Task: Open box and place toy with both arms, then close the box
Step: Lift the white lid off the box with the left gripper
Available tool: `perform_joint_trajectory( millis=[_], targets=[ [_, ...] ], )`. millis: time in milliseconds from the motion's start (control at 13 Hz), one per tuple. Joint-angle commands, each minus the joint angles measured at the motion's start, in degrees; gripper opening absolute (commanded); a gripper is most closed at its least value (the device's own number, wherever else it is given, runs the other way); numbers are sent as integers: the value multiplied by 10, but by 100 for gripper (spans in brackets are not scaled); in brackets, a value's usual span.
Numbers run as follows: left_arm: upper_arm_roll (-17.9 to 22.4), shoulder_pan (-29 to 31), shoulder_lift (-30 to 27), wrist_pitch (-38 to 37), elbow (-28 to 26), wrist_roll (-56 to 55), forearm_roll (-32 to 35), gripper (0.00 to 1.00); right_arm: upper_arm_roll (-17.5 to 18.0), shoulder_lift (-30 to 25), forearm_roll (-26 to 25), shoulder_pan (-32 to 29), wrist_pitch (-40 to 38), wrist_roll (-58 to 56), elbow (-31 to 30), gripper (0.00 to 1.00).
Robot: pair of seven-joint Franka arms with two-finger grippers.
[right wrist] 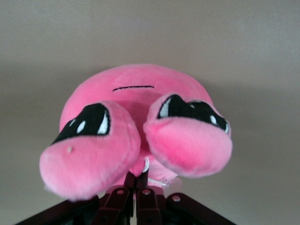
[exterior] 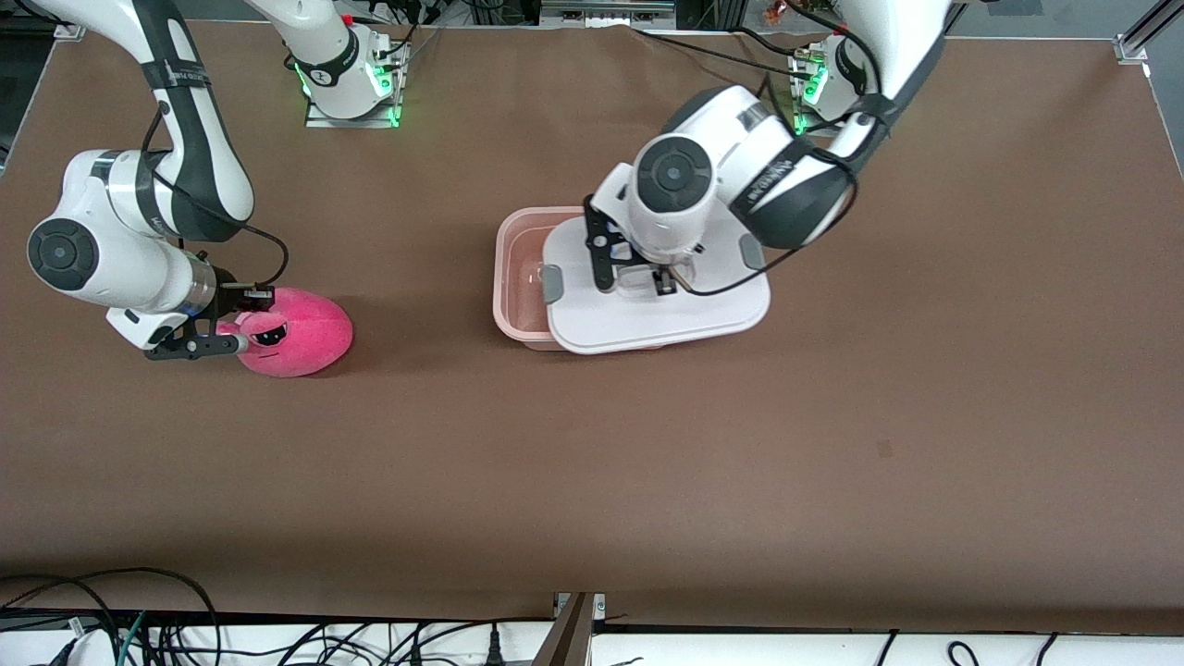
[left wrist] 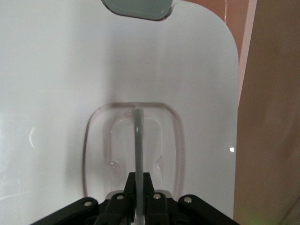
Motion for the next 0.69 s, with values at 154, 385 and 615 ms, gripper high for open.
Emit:
perform_joint_trajectory(
  millis=[154, 385, 615],
  targets=[
    [-1, 128, -18, -78, -5, 205, -4, 0, 2, -42, 0, -1, -41, -1, 1, 0],
    [1, 203, -13, -78, -11, 276, 4, 0, 19, -56, 0, 0, -51, 2, 7, 0],
    [3, 264, -2, -80, -20, 310, 25, 0, 68, -59, 0, 0, -75, 72, 36, 0]
  ],
)
